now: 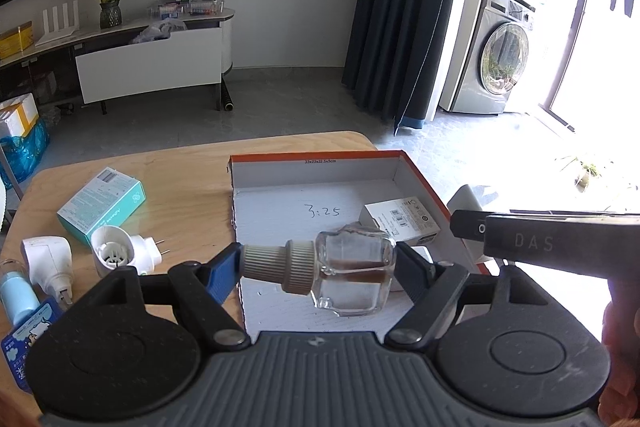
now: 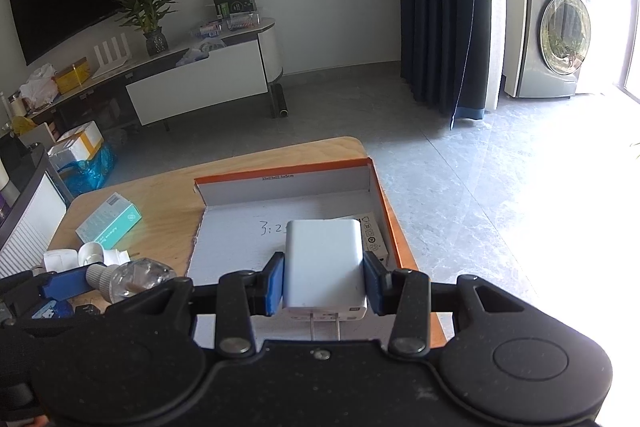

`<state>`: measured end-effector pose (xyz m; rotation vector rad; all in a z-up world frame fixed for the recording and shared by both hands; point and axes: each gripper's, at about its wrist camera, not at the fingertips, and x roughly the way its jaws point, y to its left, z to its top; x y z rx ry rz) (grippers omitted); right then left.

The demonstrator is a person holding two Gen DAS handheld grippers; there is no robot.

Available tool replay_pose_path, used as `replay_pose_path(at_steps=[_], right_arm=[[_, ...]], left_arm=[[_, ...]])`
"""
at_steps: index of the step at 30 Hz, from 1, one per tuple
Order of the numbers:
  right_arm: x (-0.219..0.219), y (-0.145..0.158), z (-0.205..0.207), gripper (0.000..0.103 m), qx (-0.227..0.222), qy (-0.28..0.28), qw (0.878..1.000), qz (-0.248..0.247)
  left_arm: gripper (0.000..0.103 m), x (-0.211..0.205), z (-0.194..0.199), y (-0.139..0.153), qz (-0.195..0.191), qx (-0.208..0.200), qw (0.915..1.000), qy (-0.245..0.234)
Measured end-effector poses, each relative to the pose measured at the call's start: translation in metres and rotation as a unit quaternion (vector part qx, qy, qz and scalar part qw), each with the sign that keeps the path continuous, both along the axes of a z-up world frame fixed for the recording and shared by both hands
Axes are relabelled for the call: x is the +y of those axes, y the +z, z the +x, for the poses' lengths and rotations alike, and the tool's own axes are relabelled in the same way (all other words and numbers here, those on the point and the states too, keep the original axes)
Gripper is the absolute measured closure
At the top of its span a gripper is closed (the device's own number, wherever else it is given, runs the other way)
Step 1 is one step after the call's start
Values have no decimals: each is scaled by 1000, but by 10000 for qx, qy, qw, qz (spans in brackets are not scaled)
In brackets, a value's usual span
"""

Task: Organize rigid objects
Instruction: 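Lower the white charger into the box and open right gripper while left gripper holds the bottle above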

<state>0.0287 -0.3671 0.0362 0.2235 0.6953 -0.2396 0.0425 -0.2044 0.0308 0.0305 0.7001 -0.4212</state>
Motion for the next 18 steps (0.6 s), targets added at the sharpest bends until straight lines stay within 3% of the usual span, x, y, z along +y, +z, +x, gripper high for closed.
replay_pose_path(at_steps=[18], right_arm=[[-19,-2,26,53,97,45,9999,1]], left_arm=[[22,-18,11,-10,104,97,9997,-220]])
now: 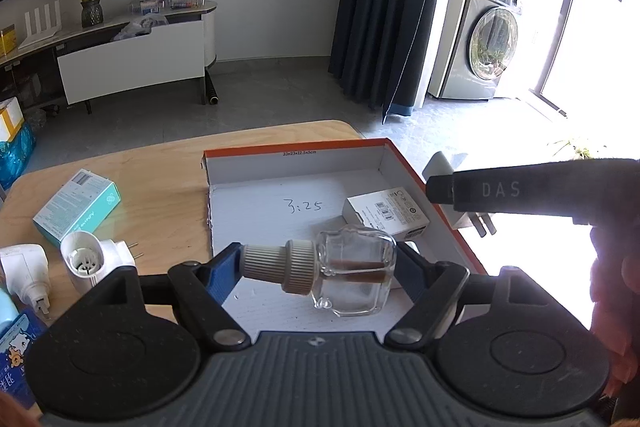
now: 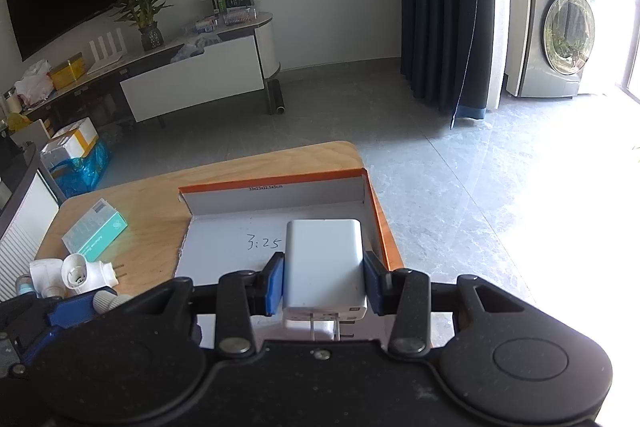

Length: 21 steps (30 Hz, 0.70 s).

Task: Organize rigid objects
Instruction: 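Lower the white charger into the box and open right gripper while left gripper holds the bottle above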

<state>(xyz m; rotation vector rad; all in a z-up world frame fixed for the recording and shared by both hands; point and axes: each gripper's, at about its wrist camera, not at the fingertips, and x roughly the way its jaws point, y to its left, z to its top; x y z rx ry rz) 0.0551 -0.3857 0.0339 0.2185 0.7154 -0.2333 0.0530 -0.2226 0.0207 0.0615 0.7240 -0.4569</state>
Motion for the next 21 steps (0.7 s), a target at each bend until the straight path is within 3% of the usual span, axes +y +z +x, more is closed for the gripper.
replay_pose_path(at_steps=[17,20,21], right_arm=[[-17,-6,32,53,160,167,9995,219],[-19,-5,37,74,157,179,9995,216],[-20,-3,39,74,162,184,9994,226]], left_arm=[[22,-8,8,-5,5,73,10000,-53],[22,-10,9,-5,17,80,9999,-64],[22,-11,10,-5,19,79,9999,-74]])
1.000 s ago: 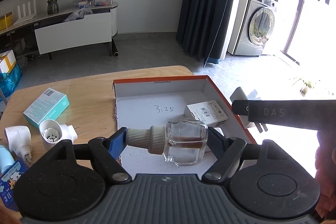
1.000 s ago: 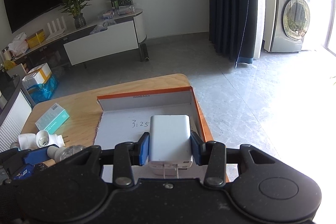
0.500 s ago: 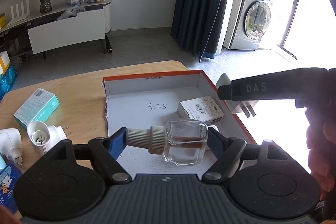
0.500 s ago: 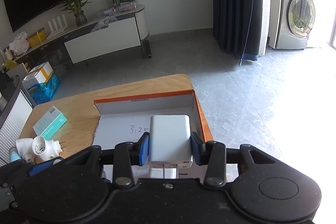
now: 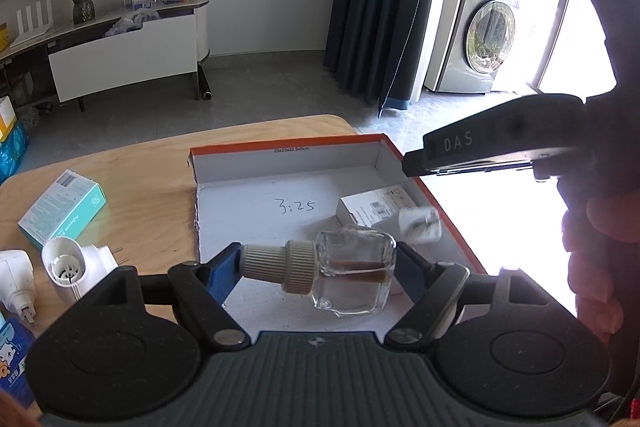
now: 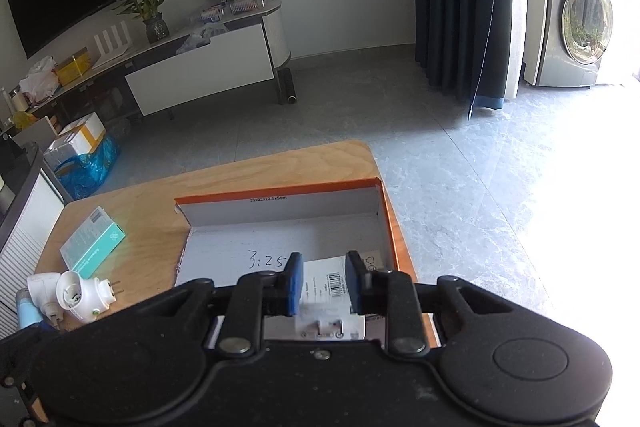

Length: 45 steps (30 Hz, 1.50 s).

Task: Organize rigid objects
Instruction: 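Lower the white charger into the box and open right gripper while left gripper holds the bottle above, then lower the clear glass bottle into the box and open the left gripper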

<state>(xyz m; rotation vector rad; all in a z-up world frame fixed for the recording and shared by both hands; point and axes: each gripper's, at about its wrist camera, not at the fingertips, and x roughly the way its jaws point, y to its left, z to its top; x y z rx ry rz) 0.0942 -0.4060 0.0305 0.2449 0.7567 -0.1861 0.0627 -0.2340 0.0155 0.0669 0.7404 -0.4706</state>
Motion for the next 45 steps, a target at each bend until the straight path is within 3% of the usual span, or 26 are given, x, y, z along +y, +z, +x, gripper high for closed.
replay_pose_path(at_steps=[15,24,29,31,36,45], right_arm=[[-9,14,-20,72,-232,-172,9994,-179],[-19,26,-40,66,-392,-370,9983,-228],[-14,32,-45,64,-477,-322,9981,-223],[-11,34,-46,61,-508,-311,9980,-201],[-1,34,-53,38,-553,-309,9977,-224],[23,28,-62,25,-513,-257,9982,-184]], left_arm=[[22,-19,14,-7,57,124,9998,-128],[21,-44,14,-2,-363,299,9976,-517],[17,-41,8,6,-291,172,9985,-441],[15,-36,7,9,-229,194,9990,-326],[12,-15,5,14,-5,218,9997,59],[9,21,-3,22,148,243,9974,659]])
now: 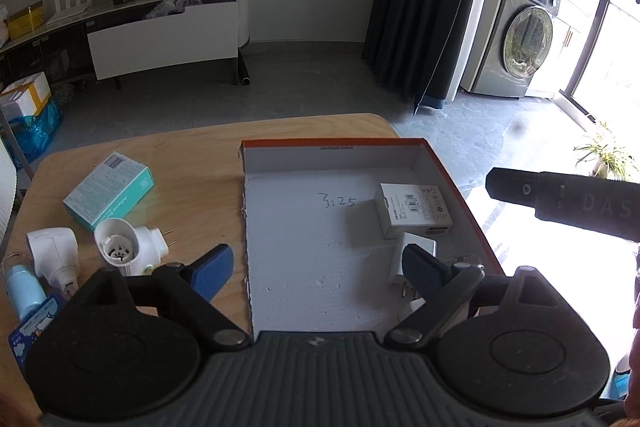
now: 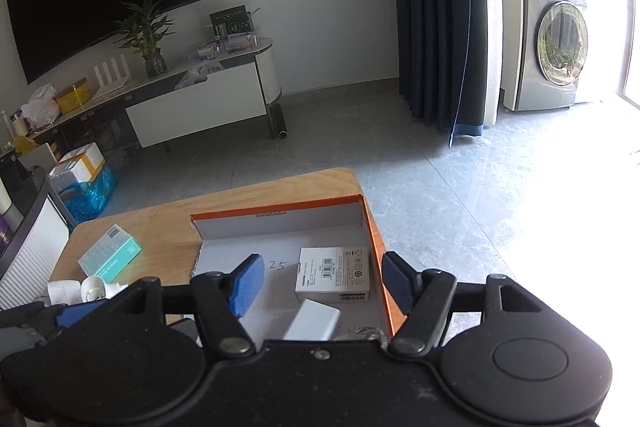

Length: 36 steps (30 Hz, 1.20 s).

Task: Organize rigid objects
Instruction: 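Lower the clear glass bottle into the box and open the left gripper, then withdraw both grippers from the box toward the items on the table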

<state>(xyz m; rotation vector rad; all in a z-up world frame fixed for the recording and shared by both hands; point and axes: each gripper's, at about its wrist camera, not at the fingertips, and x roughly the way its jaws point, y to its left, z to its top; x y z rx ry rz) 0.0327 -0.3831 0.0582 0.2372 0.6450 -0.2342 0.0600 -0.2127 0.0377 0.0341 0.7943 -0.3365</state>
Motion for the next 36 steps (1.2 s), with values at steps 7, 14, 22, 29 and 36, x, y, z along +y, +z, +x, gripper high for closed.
replay_pose_path(at_steps=[7,14,22,29,36], right_arm=[[23,-6,-2,24,88,200,9998,41],[54,-11,3,24,175,511,9985,44],[86,-14,9,24,234,821,9963,36],[111,-19,15,24,299,1083,9936,72],[135,-24,22,24,366,1326,9905,64]], left_arm=[[9,24,-9,4,6,-28,9997,245],[9,54,-13,3,-4,-23,9987,505],[9,86,-19,2,-28,13,9964,850],[9,112,-24,0,-56,46,9934,1142],[9,136,-26,-4,-58,120,9901,1396]])
